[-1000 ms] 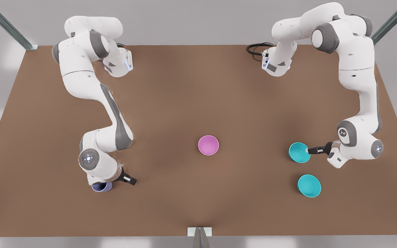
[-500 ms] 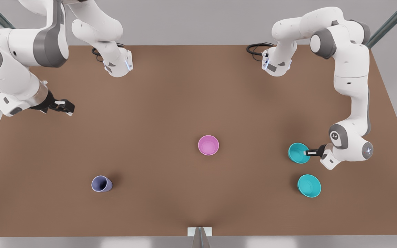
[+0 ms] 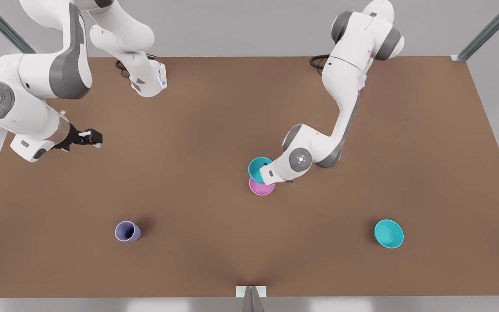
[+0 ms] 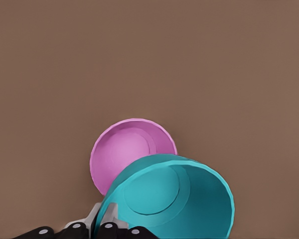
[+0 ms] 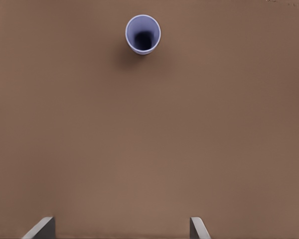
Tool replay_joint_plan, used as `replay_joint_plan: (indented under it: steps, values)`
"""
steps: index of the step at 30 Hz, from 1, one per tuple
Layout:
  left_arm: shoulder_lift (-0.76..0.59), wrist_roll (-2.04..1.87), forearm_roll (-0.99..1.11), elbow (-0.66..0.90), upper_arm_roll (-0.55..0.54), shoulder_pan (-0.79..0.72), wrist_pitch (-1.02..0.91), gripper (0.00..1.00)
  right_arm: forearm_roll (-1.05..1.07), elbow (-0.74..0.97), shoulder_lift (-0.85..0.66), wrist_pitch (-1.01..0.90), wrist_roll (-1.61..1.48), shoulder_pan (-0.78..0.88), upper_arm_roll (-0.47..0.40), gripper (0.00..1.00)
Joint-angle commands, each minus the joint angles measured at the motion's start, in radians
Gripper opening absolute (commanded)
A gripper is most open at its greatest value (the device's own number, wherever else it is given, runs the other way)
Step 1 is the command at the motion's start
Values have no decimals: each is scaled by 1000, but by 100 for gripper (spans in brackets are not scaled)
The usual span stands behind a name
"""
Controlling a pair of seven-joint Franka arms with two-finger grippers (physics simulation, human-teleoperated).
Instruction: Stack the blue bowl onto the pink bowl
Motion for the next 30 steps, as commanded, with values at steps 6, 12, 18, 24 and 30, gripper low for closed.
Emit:
replay_joint_plan:
  steps: [6,12,18,24,30]
  values:
    - [39,-679,-4,28,2,33,-16,21,2,0,9,-1,-155,-2,-1,100]
    - [51,-680,-4,24,-1,35,-18,21,22,0,11,5,-156,-4,-3,100]
    - [65,-680,-4,24,-1,42,-13,21,25,3,28,24,-155,-5,-1,100]
    - [83,-667,-7,24,-11,48,-13,21,39,9,43,31,-156,-13,-3,100]
    - [-44,-667,49,44,-8,108,-232,100,39,12,49,33,-156,-15,-3,100]
